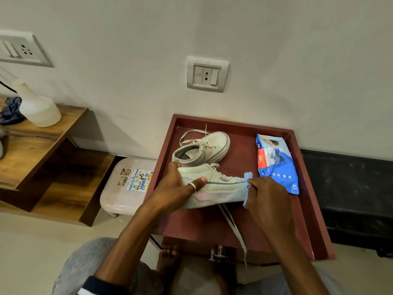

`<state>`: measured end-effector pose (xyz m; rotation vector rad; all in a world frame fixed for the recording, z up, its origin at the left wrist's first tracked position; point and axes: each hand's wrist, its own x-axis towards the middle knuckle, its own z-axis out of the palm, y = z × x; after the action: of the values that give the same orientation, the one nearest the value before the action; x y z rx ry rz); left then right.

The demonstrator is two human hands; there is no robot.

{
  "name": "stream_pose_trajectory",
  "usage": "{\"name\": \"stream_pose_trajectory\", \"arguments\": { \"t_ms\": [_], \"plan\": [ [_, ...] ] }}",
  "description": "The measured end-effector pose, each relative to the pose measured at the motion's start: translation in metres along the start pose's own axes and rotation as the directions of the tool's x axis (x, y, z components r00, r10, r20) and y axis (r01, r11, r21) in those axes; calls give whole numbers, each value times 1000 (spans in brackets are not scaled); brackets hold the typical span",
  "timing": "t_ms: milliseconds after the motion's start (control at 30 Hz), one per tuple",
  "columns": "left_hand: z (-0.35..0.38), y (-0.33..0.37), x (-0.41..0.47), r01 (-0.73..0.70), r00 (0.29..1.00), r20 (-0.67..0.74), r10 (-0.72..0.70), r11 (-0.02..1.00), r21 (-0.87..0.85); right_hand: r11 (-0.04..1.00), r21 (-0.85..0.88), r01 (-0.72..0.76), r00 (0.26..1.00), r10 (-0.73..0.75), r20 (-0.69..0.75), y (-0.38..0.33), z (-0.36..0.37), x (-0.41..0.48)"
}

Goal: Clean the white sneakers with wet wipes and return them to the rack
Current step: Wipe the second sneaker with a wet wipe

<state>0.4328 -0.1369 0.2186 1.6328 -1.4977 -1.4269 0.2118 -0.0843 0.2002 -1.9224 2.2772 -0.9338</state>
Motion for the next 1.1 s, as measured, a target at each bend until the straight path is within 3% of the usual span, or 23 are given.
{"name": "stream_pose_trajectory", "arguments": {
  "t_ms": [267,467,667,1100],
  "plan": [
    [0,-3,1,-18,1000,-9,18,999,41,959,129,254,966,-258,22,-66,8,-25],
    [-4,-4,0,-40,999,12,40,998,38,999,33,28,999,-29,46,-3,-4,0],
    [-16,-4,-1,-66,998,17,65,998,23,985,101,-137,990,133,40,26,-11,8],
    [-20,-4,-3,-131,991,37,127,982,138,982,160,-100,994,90,66,14,-16,7]
  ]
}}
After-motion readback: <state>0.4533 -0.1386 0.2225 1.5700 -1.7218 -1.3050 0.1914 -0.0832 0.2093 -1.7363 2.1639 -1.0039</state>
